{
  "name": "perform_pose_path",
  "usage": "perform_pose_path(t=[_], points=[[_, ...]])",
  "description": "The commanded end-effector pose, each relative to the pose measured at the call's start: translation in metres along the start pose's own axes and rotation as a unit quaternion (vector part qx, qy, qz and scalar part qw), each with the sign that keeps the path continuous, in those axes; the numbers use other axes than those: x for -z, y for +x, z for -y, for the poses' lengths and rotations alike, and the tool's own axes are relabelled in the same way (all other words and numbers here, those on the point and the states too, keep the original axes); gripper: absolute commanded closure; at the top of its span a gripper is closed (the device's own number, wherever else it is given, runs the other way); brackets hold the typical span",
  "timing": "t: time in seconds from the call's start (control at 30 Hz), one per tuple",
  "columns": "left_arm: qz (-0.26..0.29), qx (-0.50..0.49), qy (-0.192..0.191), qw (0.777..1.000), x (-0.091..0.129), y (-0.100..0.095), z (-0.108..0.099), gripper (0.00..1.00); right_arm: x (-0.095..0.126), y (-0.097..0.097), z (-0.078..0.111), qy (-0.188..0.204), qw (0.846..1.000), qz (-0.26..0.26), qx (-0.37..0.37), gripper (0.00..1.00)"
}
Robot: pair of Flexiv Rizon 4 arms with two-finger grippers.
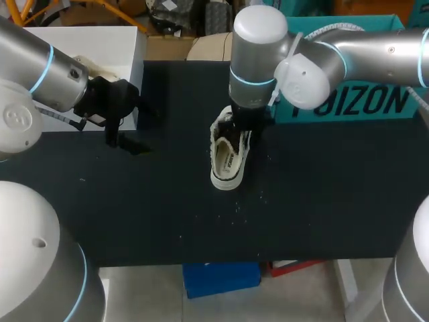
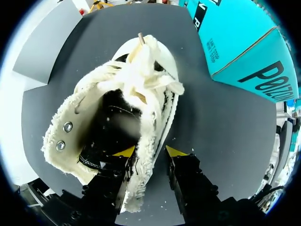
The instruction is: Take the shoe out of the shoebox, open the shoe tongue, remove and reinsert the insole, then place the shoe into the shoebox
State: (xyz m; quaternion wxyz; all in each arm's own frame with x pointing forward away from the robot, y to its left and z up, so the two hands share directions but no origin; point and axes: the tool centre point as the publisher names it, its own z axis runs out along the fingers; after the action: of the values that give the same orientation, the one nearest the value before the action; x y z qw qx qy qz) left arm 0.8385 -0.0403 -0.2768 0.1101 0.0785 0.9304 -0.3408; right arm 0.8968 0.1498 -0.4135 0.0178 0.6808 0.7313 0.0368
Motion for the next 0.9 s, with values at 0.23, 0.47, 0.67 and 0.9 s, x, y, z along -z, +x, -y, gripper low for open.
perform_pose_path(t=[0.23,0.47,0.67,0.9], points=[[0.002,0.000,-0.001,1.000,-0.002,0.001,0.000,0.00,0.007,-0.002,0.002,0.001,1.000,-0.008,0.006,1.00],[0.002,0.000,-0.001,1.000,-0.002,0.001,0.000,0.00,0.062,-0.001,-0.007,0.008,0.995,-0.071,0.073,1.00],[0.002,0.000,-0.001,1.000,-0.002,0.001,0.000,0.00,0.127,-0.003,-0.009,0.027,0.971,-0.086,0.222,1.00],[0.002,0.000,-0.001,1.000,-0.002,0.001,0.000,0.00,0.200,-0.036,-0.008,0.013,0.866,0.060,0.497,1.00]])
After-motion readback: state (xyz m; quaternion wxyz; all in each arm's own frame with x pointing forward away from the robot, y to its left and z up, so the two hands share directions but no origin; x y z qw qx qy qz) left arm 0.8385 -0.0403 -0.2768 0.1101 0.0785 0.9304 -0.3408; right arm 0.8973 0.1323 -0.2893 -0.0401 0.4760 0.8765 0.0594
